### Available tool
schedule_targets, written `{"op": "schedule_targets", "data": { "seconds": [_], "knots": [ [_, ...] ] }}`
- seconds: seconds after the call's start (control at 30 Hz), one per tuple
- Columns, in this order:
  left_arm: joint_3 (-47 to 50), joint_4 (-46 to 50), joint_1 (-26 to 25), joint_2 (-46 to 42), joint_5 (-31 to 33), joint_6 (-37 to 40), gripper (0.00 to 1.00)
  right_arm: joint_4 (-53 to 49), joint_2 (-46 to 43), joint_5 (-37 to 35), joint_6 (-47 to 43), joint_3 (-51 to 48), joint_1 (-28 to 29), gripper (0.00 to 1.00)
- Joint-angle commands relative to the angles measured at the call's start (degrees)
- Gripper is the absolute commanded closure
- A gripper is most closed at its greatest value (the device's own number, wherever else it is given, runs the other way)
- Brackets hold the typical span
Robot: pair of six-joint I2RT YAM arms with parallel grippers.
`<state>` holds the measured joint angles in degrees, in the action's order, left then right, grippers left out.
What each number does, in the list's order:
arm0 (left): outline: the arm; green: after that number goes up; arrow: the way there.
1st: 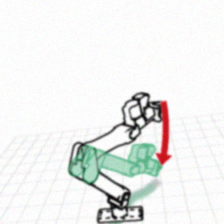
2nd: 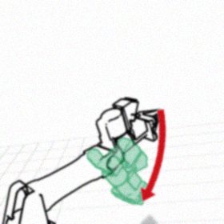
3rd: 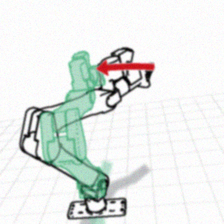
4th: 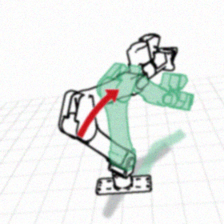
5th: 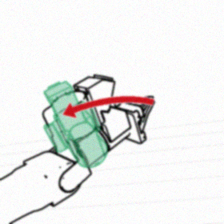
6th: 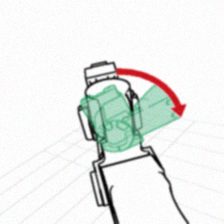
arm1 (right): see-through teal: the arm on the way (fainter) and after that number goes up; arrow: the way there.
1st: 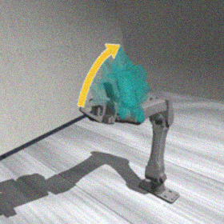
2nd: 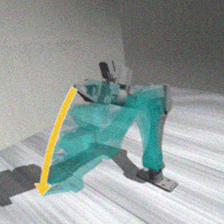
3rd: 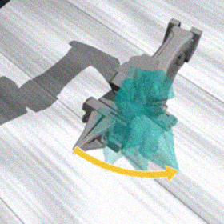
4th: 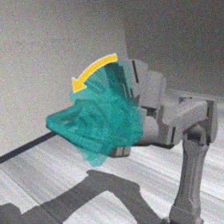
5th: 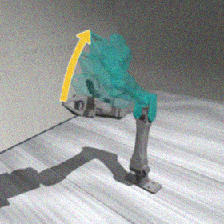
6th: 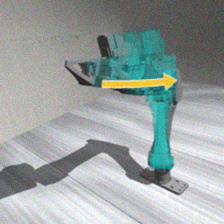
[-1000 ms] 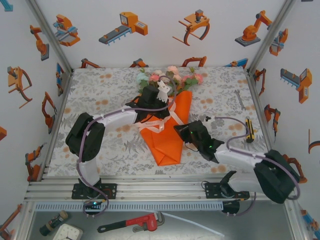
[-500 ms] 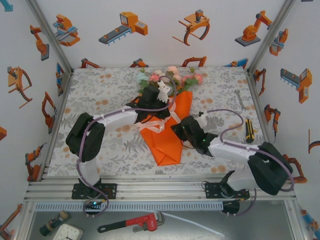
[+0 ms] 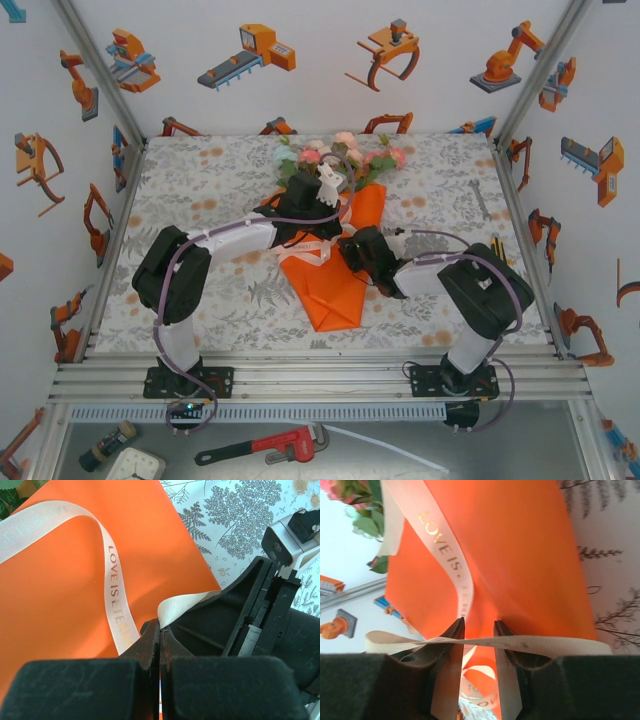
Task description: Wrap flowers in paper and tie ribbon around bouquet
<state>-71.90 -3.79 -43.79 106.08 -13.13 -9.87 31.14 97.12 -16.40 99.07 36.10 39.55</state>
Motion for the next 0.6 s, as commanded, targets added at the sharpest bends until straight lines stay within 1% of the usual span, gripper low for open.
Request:
{"op": "schedule_targets", "data": {
  "seconds": [0.0, 0.17, 0.3, 0.4, 0.43, 0.53, 0.57],
  "knots": [
    [-1.05, 0.41, -0.45, -1.67, -0.94, -0.69, 0.98, 3.9, 0.12, -3.48, 1.7, 1.8, -0.09, 0.65],
    [-1.82, 0.93, -0.68, -1.74, -1.2, -0.77, 0.98, 7.39, 1.94, -3.72, 3.04, 1.87, -0.09, 0.61],
    [-2.36, 0.85, -0.89, -2.04, -1.55, -1.05, 0.98, 11.13, 4.54, -2.94, 5.55, 2.03, -0.15, 0.6],
    [-3.05, 0.67, -1.03, -2.02, -2.45, -1.75, 0.98, 12.32, 5.99, -3.77, 5.92, 2.81, -0.09, 0.61],
    [-3.3, 0.98, -1.12, -2.02, -1.7, -2.07, 0.98, 12.35, 6.5, -3.67, 5.87, 3.17, -0.25, 0.6],
    [-3.08, 1.38, -1.19, -2.35, -0.62, -1.91, 0.98, 13.71, 8.1, -2.97, 6.02, 3.99, -0.43, 0.62],
    [-2.9, 1.46, -1.12, -2.44, -0.52, -1.83, 0.98, 14.03, 8.46, -2.7, 5.88, 4.14, -0.44, 0.65]
  ]
}}
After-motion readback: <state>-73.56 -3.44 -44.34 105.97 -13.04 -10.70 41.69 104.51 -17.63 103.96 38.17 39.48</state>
